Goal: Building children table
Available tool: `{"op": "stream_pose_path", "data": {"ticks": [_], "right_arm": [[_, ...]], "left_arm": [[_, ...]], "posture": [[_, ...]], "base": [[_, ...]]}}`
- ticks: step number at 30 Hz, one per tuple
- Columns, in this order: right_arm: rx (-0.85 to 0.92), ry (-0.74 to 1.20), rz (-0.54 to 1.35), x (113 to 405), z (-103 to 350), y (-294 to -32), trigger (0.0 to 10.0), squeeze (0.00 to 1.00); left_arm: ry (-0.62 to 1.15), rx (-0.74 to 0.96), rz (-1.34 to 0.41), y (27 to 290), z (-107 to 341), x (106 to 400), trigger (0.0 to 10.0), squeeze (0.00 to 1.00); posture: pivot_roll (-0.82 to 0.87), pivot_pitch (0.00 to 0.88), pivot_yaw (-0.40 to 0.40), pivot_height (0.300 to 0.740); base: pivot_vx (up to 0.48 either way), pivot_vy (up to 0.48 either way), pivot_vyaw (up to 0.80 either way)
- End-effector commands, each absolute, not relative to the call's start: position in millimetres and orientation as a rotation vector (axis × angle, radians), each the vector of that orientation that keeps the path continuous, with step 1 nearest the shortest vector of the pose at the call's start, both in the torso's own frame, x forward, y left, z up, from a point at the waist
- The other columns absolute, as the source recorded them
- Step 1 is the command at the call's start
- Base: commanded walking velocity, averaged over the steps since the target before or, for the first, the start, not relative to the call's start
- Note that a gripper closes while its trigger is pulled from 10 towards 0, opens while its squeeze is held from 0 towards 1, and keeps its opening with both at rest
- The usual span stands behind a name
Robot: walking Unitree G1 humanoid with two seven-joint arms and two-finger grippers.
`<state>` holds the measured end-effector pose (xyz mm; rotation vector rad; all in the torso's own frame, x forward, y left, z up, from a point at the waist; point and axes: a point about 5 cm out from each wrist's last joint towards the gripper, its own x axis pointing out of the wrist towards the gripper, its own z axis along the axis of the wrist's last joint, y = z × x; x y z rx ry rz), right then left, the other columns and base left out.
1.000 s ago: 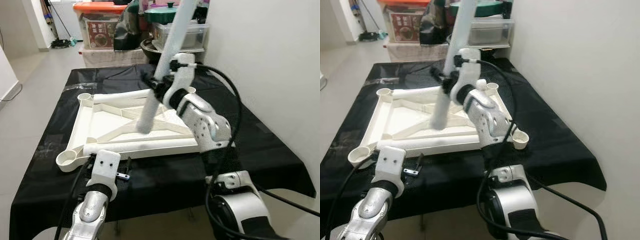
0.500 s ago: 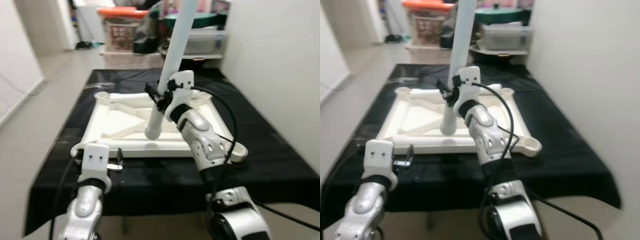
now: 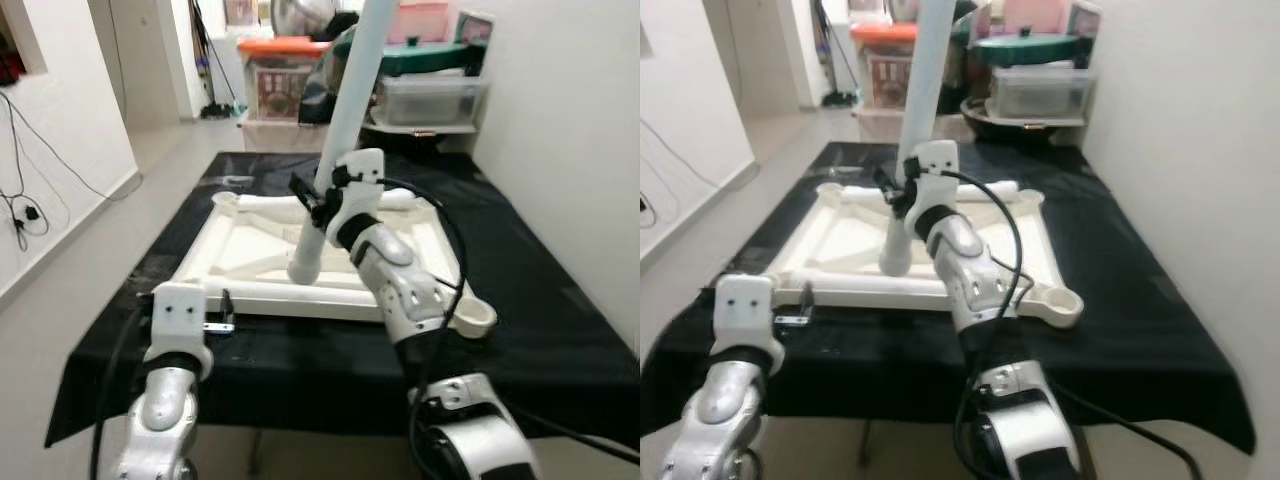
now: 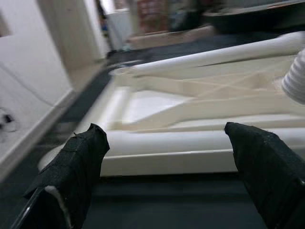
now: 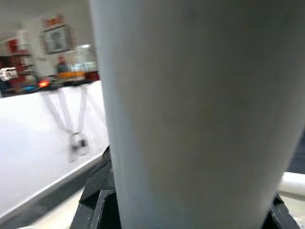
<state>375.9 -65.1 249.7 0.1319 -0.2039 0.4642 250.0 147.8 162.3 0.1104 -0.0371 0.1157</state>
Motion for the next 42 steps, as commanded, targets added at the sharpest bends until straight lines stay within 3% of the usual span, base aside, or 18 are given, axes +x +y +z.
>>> {"op": "stream_pose_path", "data": {"ticks": [1,9,28,32,42], "right_arm": [[0.143,-0.222,0.469,376,253,-63,10.0,0.00],[0.141,-0.224,0.452,379,253,-66,10.0,0.00],[0.121,-0.276,0.647,394,282,-69,10.0,0.00],[0.084,-0.267,0.681,397,282,-67,10.0,0.00],[-0.007,-0.217,0.697,409,284,-80,10.0,0.00]], "left_arm": [[-0.012,0.118,0.129,151,158,251,10.0,0.00],[-0.014,0.081,0.148,154,158,251,10.0,0.00],[0.007,0.011,0.167,154,156,247,10.0,0.00],[0.001,0.012,0.168,154,156,245,10.0,0.00],[0.043,0.005,0.146,146,149,236,10.0,0.00]], "posture": [[-0.01,0.000,-0.022,0.740],[-0.01,0.000,-0.024,0.740],[0.00,0.000,-0.029,0.740],[0.00,0.000,-0.030,0.740],[0.02,0.023,-0.042,0.740]], "base": [[0.000,-0.465,0.00],[0.191,-0.398,0.00],[0.000,0.025,0.00],[0.000,0.468,0.00],[0.000,0.000,0.00]]}}
